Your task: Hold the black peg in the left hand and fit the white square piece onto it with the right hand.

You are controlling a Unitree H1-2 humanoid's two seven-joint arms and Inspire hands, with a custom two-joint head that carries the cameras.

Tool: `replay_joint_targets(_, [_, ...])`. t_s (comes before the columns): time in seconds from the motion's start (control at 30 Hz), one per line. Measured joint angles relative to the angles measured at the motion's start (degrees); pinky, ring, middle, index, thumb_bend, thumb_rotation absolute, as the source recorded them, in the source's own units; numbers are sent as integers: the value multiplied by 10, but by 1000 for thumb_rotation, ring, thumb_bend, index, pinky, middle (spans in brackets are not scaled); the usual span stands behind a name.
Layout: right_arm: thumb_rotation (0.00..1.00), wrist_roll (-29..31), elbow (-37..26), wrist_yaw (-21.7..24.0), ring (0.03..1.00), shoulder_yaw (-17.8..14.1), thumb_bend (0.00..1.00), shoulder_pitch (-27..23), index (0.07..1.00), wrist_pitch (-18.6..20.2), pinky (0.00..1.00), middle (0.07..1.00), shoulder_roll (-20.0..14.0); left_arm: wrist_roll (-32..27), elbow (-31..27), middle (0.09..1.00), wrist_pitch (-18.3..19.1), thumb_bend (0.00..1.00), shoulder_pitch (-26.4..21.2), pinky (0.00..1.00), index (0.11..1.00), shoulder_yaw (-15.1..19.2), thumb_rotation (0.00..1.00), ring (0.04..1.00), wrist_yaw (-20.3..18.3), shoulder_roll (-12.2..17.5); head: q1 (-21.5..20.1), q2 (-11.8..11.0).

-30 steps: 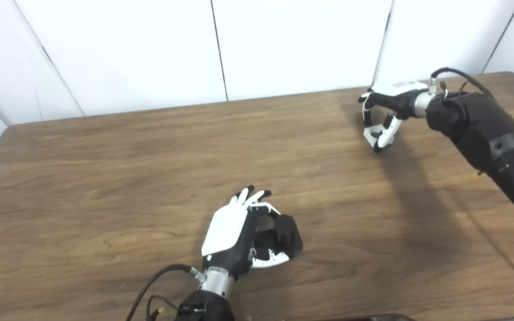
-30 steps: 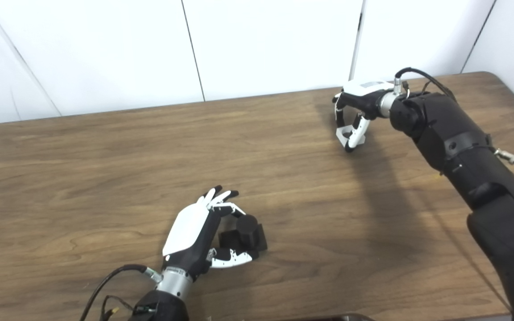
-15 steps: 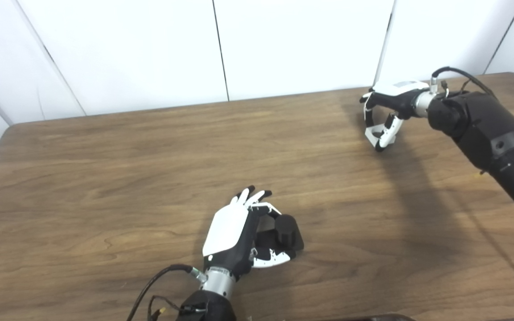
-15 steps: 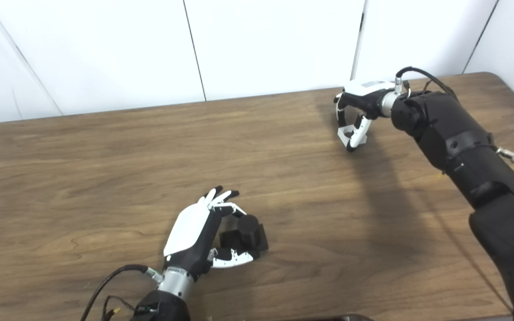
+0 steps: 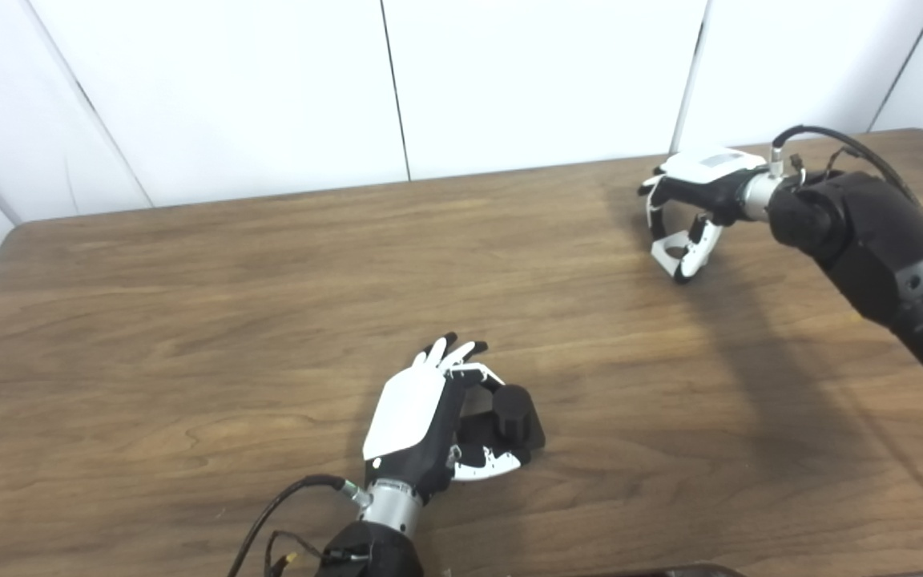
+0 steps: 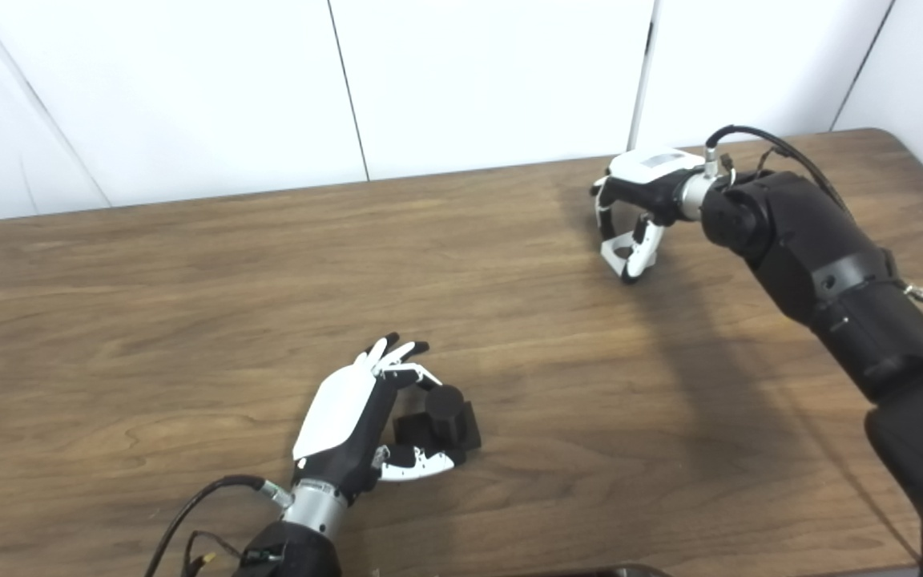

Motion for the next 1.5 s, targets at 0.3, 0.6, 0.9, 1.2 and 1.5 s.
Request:
replay_joint_targets(0.3, [155,-3,-133,51,1000,-20,524,22,491,26,992,907,-2,0,3,910,0,515,-2,1000,488,-1,66,1000,4,0,0,-2])
replay_joint_targets(0.6, [148,-3,-286,100,1000,-35,525,79,491,38,999,892,2,0,5,906,0,516,-3,1000,488,-1,64,1000,4,0,-1,-4])
replay_joint_targets(0.9, [148,7,-418,159,1000,-42,525,97,491,56,1000,892,23,0,8,909,1,515,-7,1000,488,-5,64,1000,3,0,2,-4])
replay_joint_targets(1.2, [151,16,-503,205,1000,-41,525,103,489,57,1000,892,44,0,10,907,2,516,-9,1000,488,-4,64,1000,3,-1,2,-4])
replay_joint_targets(1.5, [153,21,-554,252,1000,-35,525,103,489,58,993,889,75,0,11,908,4,516,-12,1000,487,-4,63,1000,3,-1,3,-3])
